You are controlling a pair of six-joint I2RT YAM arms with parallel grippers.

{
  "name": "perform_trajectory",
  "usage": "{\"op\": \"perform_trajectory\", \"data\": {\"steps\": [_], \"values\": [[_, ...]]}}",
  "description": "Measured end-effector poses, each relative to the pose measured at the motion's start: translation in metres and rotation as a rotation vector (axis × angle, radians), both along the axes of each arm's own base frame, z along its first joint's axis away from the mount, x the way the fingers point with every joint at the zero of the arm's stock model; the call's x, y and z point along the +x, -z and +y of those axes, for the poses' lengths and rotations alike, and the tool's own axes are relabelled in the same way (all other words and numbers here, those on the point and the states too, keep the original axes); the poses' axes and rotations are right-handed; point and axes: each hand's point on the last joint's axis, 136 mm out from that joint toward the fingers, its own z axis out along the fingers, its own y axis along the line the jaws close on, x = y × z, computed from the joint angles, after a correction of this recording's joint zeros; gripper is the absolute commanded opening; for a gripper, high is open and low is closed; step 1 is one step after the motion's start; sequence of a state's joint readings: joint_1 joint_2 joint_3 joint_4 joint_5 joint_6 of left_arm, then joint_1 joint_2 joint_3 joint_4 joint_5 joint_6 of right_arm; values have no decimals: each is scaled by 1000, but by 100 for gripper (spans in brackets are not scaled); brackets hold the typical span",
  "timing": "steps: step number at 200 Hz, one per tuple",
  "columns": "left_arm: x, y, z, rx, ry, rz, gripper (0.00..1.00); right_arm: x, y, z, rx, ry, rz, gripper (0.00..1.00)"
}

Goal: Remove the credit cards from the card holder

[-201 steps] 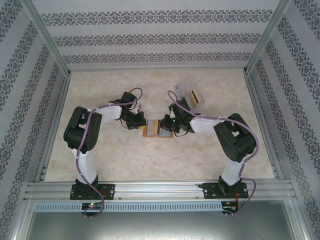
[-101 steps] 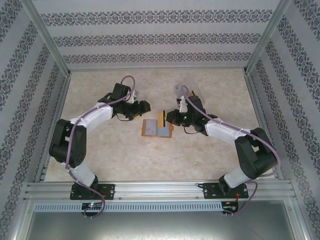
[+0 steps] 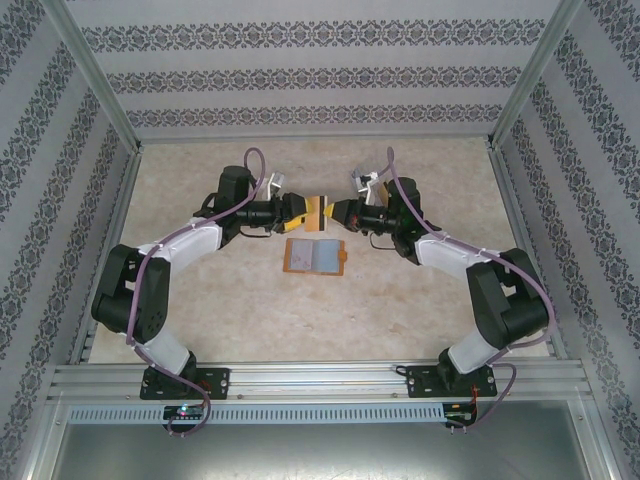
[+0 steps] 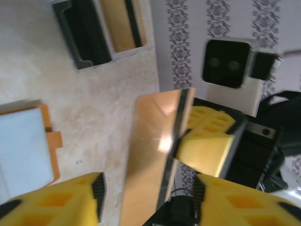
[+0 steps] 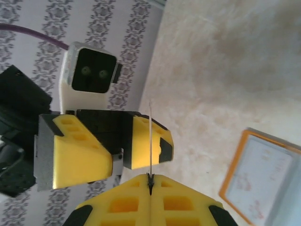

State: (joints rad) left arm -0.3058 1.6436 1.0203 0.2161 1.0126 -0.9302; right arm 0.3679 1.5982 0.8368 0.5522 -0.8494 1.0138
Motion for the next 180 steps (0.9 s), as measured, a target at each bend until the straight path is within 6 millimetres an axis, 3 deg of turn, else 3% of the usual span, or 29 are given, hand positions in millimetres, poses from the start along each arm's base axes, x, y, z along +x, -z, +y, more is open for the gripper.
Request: {"op": "perform_trajectory", "data": {"steps": [44,55,65,84,180], "values": [[1,-11,-3,-44,12,-24,8,3,-7,1,54,-20,15,0],[1,-13,-3,-52,14,-29,4,4,-9,0,61,-19,17,11],[2,-17,-3,-61,13,-40,3,5,-10,-1,67,-14,28,20],[3,-21,-5,-74,13,-55,1,6,-13,0,79,-11,29,23],[3,-28,-8,-112,2,-35,5,7,-21,6,99,0,36,15]]}}
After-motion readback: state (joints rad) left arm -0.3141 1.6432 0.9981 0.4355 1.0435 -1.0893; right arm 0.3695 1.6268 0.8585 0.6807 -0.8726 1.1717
